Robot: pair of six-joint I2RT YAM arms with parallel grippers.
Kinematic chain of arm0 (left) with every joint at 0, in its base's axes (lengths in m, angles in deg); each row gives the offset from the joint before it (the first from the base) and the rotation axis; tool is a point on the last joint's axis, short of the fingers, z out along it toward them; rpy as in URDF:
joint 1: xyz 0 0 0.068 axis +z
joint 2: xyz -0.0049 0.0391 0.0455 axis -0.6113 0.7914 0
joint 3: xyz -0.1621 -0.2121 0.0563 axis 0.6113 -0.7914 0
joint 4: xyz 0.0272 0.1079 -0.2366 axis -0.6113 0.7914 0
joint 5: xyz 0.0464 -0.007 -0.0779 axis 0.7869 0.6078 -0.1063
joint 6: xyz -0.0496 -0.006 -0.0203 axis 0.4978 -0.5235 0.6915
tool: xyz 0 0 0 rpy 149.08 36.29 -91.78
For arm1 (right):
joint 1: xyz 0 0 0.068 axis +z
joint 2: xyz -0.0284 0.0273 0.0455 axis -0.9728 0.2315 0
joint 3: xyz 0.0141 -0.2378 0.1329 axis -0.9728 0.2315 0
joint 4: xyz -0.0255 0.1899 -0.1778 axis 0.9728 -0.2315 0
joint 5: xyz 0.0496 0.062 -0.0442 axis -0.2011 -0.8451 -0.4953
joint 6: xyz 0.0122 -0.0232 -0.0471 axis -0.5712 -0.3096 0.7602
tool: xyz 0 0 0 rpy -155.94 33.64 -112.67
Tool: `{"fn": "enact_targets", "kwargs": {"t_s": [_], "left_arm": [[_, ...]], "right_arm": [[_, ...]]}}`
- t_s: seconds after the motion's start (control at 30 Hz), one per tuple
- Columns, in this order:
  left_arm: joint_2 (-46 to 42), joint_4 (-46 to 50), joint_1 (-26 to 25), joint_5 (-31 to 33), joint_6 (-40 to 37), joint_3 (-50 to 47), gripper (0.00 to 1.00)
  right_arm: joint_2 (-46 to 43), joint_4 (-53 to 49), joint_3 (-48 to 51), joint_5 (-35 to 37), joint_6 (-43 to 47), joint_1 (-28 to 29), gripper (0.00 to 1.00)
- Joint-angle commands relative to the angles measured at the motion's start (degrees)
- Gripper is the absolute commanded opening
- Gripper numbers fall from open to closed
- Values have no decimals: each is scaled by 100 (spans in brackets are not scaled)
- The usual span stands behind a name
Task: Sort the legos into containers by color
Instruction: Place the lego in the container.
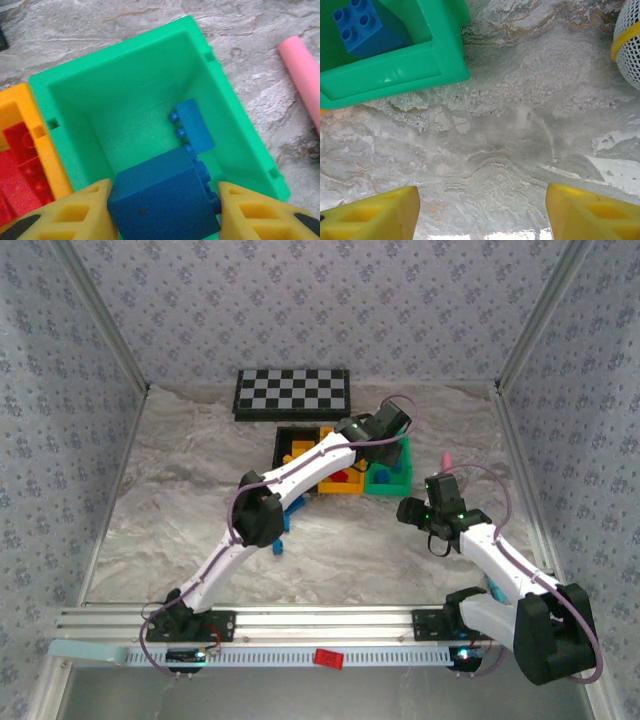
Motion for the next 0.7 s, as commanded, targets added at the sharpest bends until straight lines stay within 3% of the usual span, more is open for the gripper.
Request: {"fn": "enact_targets", "kwargs": {"t_s": [0.0, 0.07, 0.3, 0.43, 0.67], "left_arm": [[98, 105, 10, -132, -70, 306, 45], [142, 73, 11, -248, -58, 374, 48], [-69, 317, -37, 48, -138, 319, 81], [-647, 101, -57, 256, -199, -397, 81], [-2456, -1115, 16, 586, -59, -3393, 81]], "right_arm": [[-134, 43, 93, -146, 67, -26, 69], [-175, 64, 119, -176, 93, -22, 70], [-199, 81, 137, -191, 111, -15, 70], [-180, 67, 124, -174, 111, 10, 70], [4, 66, 26, -221, 196, 146, 70]]}}
